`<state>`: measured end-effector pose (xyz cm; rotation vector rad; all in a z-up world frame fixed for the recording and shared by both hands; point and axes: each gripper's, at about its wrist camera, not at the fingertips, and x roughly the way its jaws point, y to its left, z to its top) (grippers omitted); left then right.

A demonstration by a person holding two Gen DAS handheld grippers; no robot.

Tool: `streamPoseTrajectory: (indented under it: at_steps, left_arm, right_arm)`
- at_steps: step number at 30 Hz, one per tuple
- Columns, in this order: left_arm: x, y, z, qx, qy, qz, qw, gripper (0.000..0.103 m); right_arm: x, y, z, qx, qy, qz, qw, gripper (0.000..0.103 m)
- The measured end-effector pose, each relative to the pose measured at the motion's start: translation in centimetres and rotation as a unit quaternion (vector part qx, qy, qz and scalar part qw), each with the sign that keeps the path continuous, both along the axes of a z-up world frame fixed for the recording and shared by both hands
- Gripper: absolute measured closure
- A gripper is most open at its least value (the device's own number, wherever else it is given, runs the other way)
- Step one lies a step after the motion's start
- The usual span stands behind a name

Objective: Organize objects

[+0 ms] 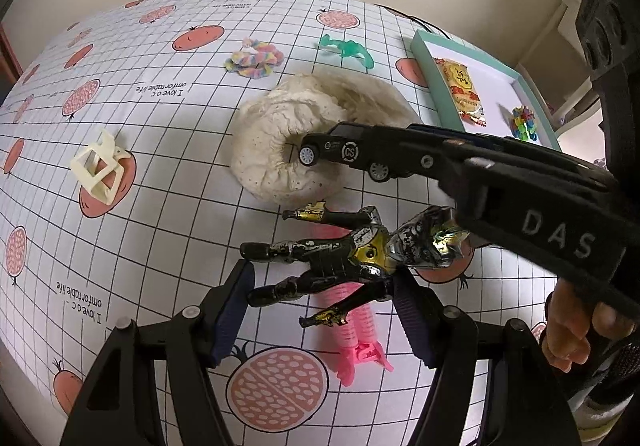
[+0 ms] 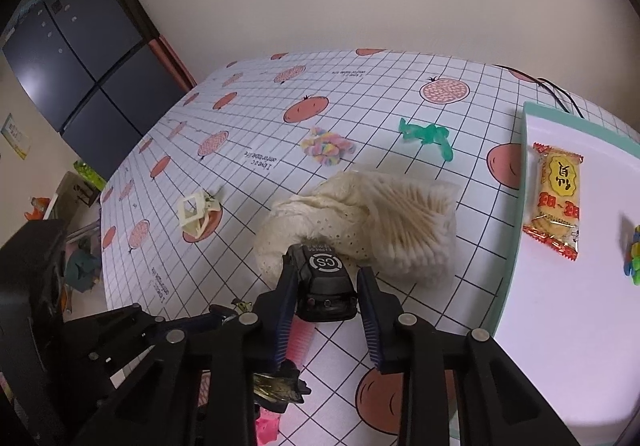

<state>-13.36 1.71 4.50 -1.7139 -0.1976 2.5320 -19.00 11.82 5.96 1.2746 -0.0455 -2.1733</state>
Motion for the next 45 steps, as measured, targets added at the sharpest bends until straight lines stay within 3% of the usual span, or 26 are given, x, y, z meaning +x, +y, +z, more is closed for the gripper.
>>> streamPoseTrajectory:
  at_steps: [6, 13, 18, 25, 28, 45]
  left_arm:
    - [0.0, 0.1, -0.7, -0.006, -0.017, 0.001, 0.9998, 0.033]
    - [0.0, -0.7, -1.2, 0.004, -0.029, 0.015, 0.9995, 0.033]
    - [0.1, -0.6, -1.4, 0.010, -0.037, 0.015, 0.9992, 0.033]
    - [0.0, -1.0, -1.5, 0.018, -0.041, 0.018, 0.9988, 0.033]
    - [0.0, -1.0, -1.5, 0.018, -0.042, 0.018, 0.9988, 0.033]
    - [0.4, -1.4, 0.3, 0.023, -0.015, 0.025, 0.9993, 0.033]
  right_arm:
    - [0.0, -0.6, -1.6, 0.011, -0.028, 0.020, 0.999, 0.070]
    - [-0.1, -1.3, -2.2, 0.016, -0.032, 0.026, 0.999, 0.070]
    - [-0.6, -1.9, -2.5, 0.020, -0.034, 0.023, 0.999, 0.057]
    - [-0.9, -2.8, -3.0, 0.028, -0.036, 0.025, 0.999, 0.057]
    - [-1.0, -2.8, -3.2, 0.027, -0.038, 0.021, 0.999, 0.064]
    - [-0.1, -0.6, 0.8, 0.007, 0.017, 0.008, 1.000, 0.067]
